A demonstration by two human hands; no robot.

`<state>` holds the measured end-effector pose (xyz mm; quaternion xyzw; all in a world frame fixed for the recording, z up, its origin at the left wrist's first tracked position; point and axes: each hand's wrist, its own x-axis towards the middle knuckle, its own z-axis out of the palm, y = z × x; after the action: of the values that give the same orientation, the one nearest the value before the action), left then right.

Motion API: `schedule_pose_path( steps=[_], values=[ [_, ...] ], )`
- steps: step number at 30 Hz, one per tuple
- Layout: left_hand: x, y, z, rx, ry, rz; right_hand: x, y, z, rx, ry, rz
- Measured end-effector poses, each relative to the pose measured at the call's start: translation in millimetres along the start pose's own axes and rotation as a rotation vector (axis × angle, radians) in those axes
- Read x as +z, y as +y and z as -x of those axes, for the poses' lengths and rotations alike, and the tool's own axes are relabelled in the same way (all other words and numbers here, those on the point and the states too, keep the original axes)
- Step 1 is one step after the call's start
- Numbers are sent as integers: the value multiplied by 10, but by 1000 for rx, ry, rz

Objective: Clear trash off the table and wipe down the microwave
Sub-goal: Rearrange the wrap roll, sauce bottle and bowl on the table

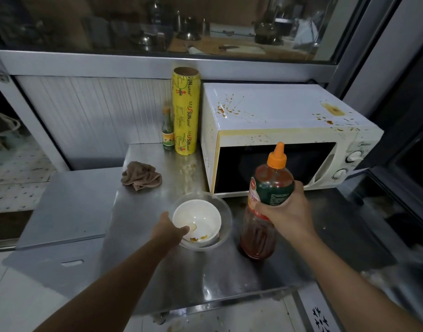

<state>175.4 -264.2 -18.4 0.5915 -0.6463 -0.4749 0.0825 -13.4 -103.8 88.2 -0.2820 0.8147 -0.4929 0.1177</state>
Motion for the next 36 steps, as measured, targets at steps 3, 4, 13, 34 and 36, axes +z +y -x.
schedule_pose_path(
  steps=[3, 4, 13, 34, 36],
  values=[
    [99, -3, -33, -51, -2, 186, 4, 52, -20, -6, 3, 26],
    [121, -1, -34, -61, 13, 211, 2, 65, -24, -8, 2, 29],
    [33, -16, 147, -68, 112, 199, -22, -3, 13, -42, -48, 21],
    [-1496, -190, 754, -98, 341, 159, 593, -1077, 164, -229, -162, -81],
    [-1658, -232, 699, -99, 354, 170, 722, -1195, 143, -237, -173, -79]
  ],
)
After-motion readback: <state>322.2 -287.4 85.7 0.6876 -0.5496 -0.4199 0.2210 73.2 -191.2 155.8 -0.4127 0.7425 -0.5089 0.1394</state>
